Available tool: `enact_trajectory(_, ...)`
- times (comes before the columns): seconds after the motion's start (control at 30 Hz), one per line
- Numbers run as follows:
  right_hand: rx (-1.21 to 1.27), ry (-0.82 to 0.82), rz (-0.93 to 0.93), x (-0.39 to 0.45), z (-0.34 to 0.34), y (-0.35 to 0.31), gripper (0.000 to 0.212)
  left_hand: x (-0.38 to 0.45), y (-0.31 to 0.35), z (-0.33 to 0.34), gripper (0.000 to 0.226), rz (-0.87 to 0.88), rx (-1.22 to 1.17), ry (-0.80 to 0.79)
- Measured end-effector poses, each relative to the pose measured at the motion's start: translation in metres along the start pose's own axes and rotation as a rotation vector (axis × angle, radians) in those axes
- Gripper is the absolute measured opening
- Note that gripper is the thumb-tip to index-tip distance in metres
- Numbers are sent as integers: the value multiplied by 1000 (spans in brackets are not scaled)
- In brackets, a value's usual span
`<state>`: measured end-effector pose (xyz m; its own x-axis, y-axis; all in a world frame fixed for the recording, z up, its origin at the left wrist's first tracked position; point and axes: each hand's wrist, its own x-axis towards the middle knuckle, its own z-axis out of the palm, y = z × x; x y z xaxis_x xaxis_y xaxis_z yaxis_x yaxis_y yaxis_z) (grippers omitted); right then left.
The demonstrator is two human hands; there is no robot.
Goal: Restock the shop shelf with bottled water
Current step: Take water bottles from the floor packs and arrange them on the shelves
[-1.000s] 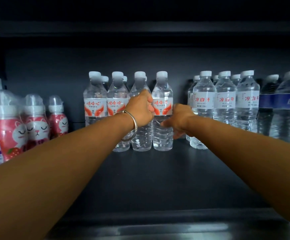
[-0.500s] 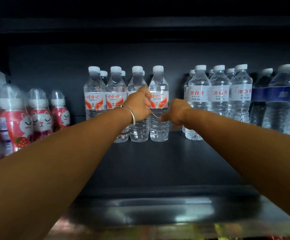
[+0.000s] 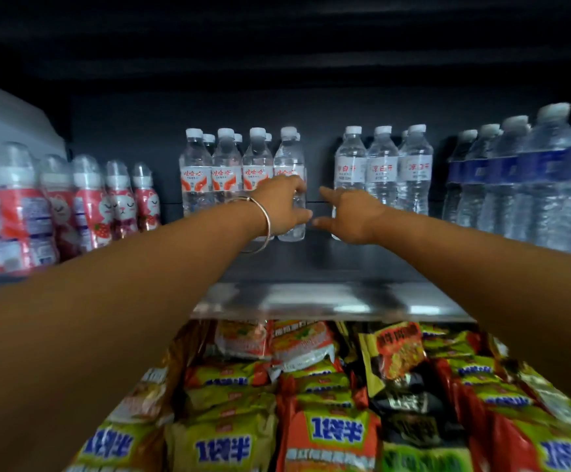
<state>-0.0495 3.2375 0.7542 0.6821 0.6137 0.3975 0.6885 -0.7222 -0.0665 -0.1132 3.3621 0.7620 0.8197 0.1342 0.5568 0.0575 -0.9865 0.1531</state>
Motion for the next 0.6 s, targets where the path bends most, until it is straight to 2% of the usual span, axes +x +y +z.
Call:
enact_trajectory(0.17,-26,221,-140,-91,0,15,61,-77,61,6,47,42,39,127)
enact_trajectory(0.23,23,231,-185,-132,13,22,59,-112,81,19,45,15,17,142)
enact_trajectory(0.43,30,76,-197,-237,97,51,47,-211,114,107,43,-123,-100,85)
enact_trajectory(0.6,35,-173,-177,-308,214,74,48,-294,108,221,43,-195,-159,-49)
